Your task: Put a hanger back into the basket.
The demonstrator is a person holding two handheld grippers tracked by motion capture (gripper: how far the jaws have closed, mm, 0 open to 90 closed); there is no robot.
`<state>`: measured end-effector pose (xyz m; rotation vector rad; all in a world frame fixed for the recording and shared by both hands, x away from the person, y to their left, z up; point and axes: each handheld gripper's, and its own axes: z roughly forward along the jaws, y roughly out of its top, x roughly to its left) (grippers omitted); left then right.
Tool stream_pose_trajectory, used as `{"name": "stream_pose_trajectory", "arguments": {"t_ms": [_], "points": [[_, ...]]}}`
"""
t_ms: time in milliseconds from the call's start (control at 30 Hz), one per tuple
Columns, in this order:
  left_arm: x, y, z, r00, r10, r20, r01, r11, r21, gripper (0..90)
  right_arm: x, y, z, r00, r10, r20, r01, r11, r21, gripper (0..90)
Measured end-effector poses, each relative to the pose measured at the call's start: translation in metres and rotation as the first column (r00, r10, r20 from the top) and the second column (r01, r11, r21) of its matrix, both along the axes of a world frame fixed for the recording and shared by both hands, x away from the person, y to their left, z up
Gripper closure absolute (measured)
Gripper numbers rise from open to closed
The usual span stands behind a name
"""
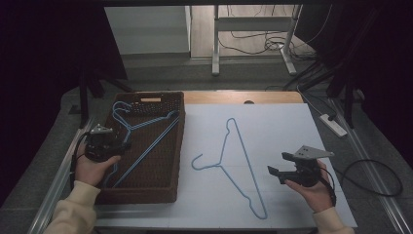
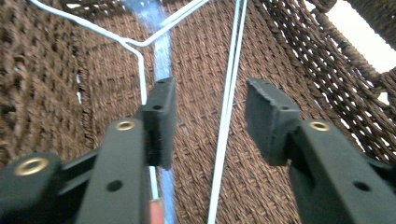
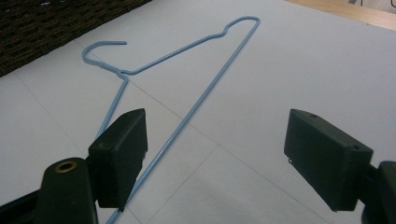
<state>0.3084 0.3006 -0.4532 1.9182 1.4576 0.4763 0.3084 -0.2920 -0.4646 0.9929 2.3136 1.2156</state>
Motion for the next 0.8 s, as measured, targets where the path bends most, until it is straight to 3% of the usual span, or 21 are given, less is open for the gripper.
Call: {"name": "stream_pose_trajectory", "arguments": {"t_ms": [167, 200, 300, 333, 367, 433, 567, 800], "points": [[-0.005, -0.002, 0.008, 0.9976, -0.021, 0.066, 0.02, 0.9998, 0.002, 45.5, 0.0, 0.0, 0.0, 1.0, 0.0, -0.001, 0.0, 1.0, -0.001, 22.1], [-0.006, -0.003, 0.011, 0.9965, -0.033, 0.077, 0.034, 0.9994, -0.004, 40.2, 0.0, 0.0, 0.0, 1.0, 0.0, -0.002, 0.0, 1.0, 0.0, 22.2], [-0.012, -0.007, 0.022, 0.9873, -0.083, 0.136, 0.092, 0.994, -0.06, 36.6, 0.0, 0.0, 0.0, 1.0, -0.001, -0.002, 0.001, 1.0, -0.001, 22.1], [-0.012, -0.007, 0.022, 0.9873, -0.083, 0.136, 0.092, 0.994, -0.06, 35.5, 0.0, 0.0, 0.0, 1.0, -0.001, -0.002, 0.001, 1.0, -0.001, 22.1], [-0.017, -0.011, 0.029, 0.9808, -0.113, 0.159, 0.126, 0.9891, -0.076, 34.0, 0.001, 0.0, 0.0, 1.0, 0.0, -0.003, 0.0, 1.0, -0.003, 22.1], [-0.018, -0.013, 0.032, 0.9778, -0.125, 0.168, 0.14, 0.9867, -0.082, 32.1, 0.0, 0.0, 0.0, 1.0, 0.001, -0.003, -0.001, 1.0, -0.004, 22.1], [-0.029, -0.027, 0.044, 0.9565, -0.204, 0.209, 0.235, 0.9626, -0.135, 29.5, 0.0, 0.0, 0.0, 1.0, 0.001, -0.002, -0.001, 1.0, -0.003, 22.1], [-0.043, -0.056, 0.044, 0.9306, -0.292, 0.221, 0.328, 0.9326, -0.15, 28.2, 0.001, 0.0, 0.0, 1.0, 0.004, 0.001, -0.004, 1.0, 0.0, 22.2]]}}
